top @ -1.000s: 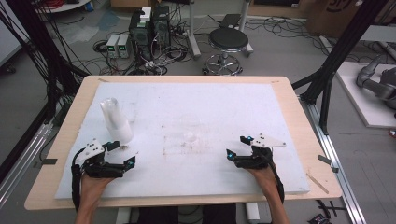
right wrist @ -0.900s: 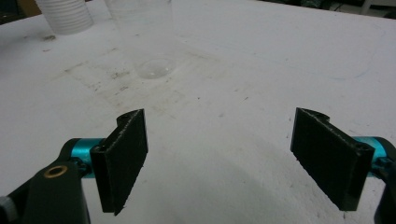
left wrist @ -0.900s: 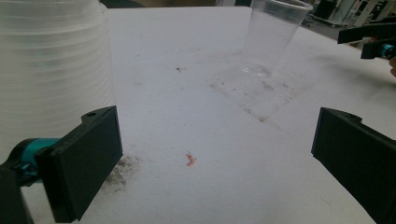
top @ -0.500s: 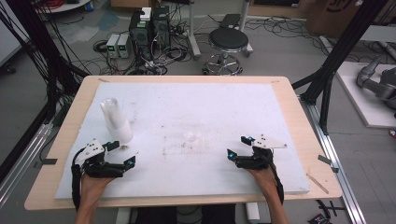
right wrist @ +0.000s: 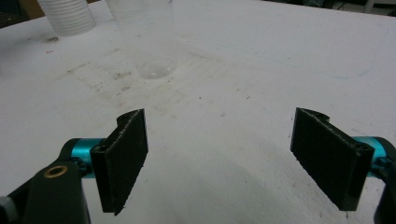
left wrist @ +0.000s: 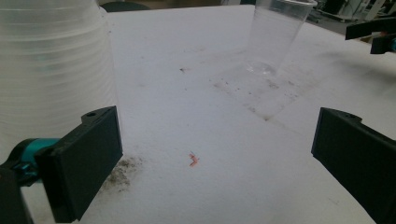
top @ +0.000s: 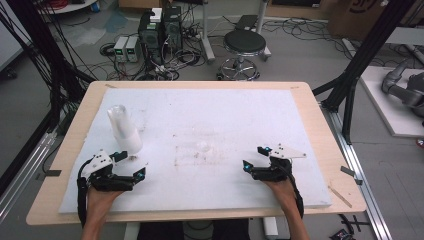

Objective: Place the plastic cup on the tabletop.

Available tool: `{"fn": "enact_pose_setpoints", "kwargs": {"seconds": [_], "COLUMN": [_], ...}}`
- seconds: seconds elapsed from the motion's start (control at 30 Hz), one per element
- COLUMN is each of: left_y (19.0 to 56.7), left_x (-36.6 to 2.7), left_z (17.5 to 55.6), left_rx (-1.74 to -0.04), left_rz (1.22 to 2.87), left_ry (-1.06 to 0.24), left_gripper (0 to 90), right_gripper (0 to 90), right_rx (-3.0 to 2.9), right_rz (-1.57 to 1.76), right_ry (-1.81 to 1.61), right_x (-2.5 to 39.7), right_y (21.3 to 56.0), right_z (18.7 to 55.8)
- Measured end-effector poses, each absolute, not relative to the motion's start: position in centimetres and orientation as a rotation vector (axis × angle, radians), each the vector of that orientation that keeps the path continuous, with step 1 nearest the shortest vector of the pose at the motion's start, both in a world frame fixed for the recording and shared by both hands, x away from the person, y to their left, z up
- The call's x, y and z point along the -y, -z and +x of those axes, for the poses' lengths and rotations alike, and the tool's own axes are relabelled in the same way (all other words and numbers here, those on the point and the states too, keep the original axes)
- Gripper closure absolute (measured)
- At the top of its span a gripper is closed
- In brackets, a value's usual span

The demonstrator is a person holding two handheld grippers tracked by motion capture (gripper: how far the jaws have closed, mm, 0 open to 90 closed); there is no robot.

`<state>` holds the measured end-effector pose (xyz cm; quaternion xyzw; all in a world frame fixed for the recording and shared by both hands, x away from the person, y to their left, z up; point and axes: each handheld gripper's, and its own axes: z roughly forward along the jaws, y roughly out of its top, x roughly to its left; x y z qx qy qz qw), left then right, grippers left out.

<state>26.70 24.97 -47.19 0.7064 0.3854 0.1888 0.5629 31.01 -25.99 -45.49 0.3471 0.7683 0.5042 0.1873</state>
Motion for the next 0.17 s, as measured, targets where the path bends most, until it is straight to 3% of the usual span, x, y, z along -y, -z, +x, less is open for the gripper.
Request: {"fn": "enact_pose_setpoints", "kwargs": {"seconds": [0.17], "left_y": [47.18], "left_x": [-24.93], "left_z": [26.66], "left_rx": [-0.907], "left_rz": [1.662], "left_ry": [-0.453], "left_gripper": [1.7], "right_gripper": [19.1], "right_rx": [-2.165], "right_rz": [1.004], "right_ry": [-1.403], "right_x": [25.93], "right_y": [45.49], "right_z": [31.08]}}
